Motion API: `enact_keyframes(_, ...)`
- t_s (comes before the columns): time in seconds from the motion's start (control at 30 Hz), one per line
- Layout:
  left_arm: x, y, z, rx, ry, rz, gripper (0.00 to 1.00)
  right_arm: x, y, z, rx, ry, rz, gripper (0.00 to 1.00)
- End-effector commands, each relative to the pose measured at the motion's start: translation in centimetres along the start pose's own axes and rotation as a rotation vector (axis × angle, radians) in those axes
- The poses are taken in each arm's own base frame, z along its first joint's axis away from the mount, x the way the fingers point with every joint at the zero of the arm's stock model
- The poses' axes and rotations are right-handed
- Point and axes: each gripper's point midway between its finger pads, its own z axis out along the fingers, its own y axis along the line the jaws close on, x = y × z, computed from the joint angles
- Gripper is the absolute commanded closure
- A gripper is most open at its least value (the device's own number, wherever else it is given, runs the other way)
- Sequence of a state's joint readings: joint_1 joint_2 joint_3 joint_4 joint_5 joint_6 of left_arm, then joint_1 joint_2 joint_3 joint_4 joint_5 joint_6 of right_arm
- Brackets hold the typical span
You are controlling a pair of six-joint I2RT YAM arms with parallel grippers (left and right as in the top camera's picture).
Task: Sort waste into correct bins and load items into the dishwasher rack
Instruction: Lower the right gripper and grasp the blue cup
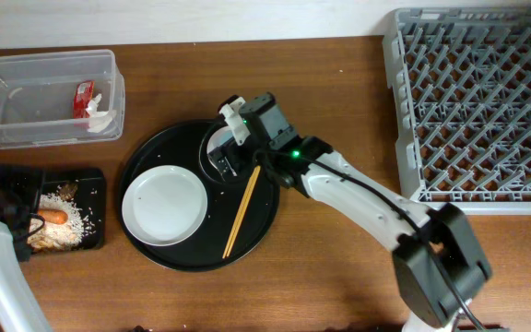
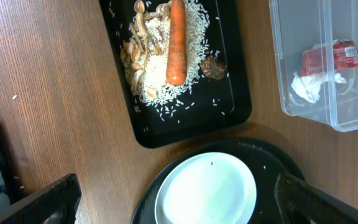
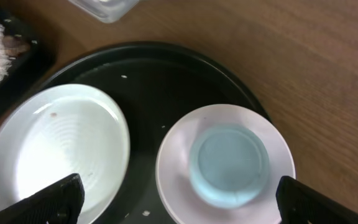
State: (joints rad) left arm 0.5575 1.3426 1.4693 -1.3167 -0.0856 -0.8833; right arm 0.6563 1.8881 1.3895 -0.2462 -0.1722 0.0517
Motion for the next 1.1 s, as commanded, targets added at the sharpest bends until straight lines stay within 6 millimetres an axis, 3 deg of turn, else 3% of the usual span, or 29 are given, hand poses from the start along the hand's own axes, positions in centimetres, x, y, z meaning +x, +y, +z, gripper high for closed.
enact_keyframes(0.0,-0.2,0.1,-0.2,0.003,-0.011,-0.014,0.01,-0.3,-0.4,1.6,0.019,-0.018,0.006,0.02)
enact_keyframes(0.27,-0.2,0.1,-0.2,0.003,-0.011,-0.014,0.01,1.0,-3.3,3.9,0.158,-0.011,0.062,0.02)
enact_keyframes(0.57,-0.2,0.1,-0.2,0.003,-0.011,-0.014,0.0,2.2,-2.9,5.3,0.142,0.01,0.094,0.01)
enact_keyframes(0.8,-0.2,0.1,-0.2,0.003,-0.011,-0.015,0.01,2.1,-2.2,5.4,0.13,0.003,0.107,0.22)
enact_keyframes(1.07,-0.2,0.1,-0.2,0.003,-0.011,-0.015,0.01,2.7,-2.4,5.4,0.143,0.025,0.108,0.17)
